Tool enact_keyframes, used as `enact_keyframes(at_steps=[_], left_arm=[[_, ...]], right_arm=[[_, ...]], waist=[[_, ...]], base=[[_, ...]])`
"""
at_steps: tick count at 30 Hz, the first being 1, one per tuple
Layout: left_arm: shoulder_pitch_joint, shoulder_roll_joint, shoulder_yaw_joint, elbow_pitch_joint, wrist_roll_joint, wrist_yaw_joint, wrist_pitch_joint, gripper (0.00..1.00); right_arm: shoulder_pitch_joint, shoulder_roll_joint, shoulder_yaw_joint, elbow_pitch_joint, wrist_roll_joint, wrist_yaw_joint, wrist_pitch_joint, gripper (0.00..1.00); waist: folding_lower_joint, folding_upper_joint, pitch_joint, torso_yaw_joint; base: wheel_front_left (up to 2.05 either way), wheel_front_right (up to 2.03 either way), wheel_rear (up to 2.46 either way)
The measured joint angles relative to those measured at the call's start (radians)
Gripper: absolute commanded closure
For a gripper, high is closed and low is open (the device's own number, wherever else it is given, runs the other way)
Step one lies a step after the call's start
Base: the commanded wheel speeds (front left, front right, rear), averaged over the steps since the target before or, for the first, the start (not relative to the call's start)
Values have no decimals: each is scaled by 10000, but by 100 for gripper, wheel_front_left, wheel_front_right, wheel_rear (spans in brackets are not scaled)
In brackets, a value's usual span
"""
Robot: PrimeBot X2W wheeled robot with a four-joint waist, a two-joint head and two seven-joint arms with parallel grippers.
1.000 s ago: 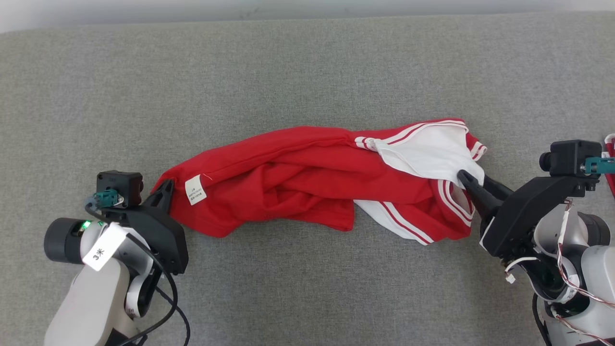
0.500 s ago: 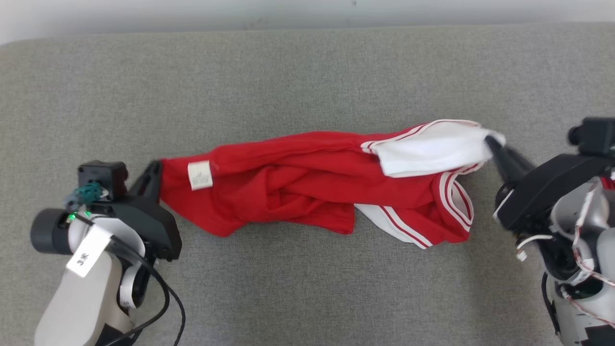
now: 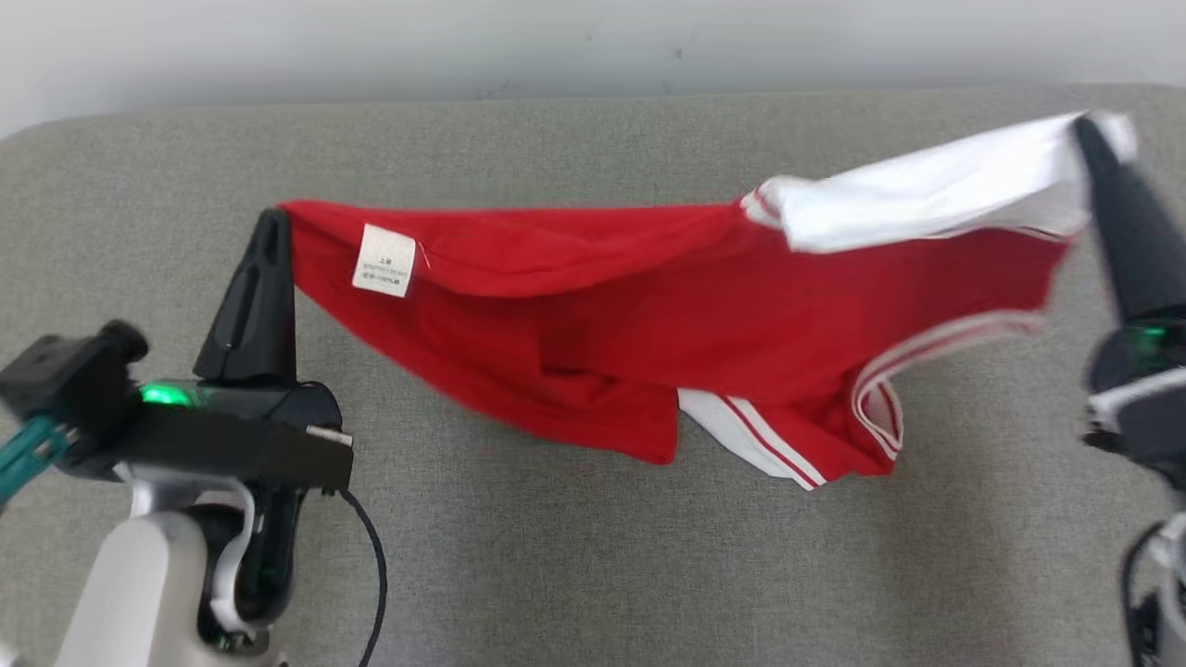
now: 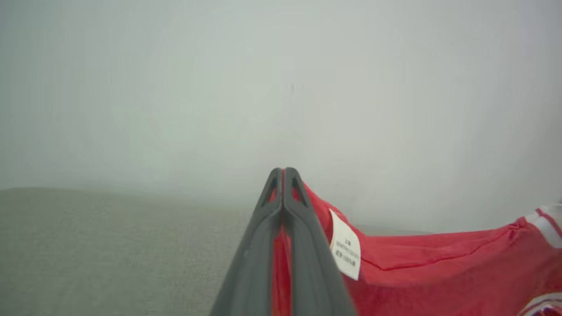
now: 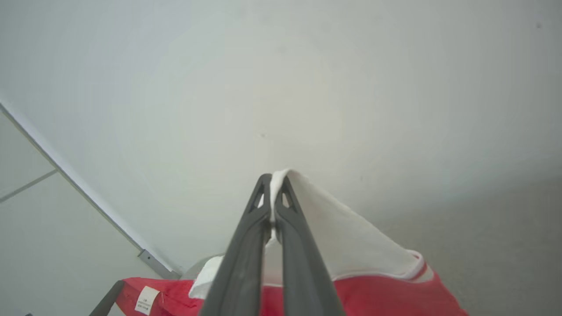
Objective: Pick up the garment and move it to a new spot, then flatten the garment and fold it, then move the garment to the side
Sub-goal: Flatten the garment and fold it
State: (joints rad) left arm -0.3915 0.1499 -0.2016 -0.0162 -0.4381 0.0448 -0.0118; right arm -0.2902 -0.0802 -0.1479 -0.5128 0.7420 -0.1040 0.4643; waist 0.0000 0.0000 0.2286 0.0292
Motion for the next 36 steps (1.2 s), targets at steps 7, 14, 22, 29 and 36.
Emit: enact_keyframes(at_steps=[7,14,22,29,36], left_arm=[[398,-161,387,-2213,-1246,-343,171,100],[-2129,178,460,740,-594,86,1187,100],[-7513,-121,201,1971,1118,178,-54,100],[-6212,443,-234,2224,1712,71,-604,100],[-2737,537,-920,3588,1632,-278,-811,100]], right_arm=[[-575,100,-458,-1308,1074,-17,-238,100],[-3888,107,884,3896,290,-146,10,100],[-9115,-19,-184,6305,-320,-186,-2211,100],[-7639,-151,217,7202,-280,353,-2284,100],[-4358,-268,-40,7695,-211,706,-2182,100]], waist=[[-1,-1,165,-55],[2,0,811,-152],[1,-1,1523,-299],[1,0,1568,-280],[2,1,1606,-311]], base=[[0,0,0],[0,0,0],[0,0,0],[0,0,0],[0,0,0]])
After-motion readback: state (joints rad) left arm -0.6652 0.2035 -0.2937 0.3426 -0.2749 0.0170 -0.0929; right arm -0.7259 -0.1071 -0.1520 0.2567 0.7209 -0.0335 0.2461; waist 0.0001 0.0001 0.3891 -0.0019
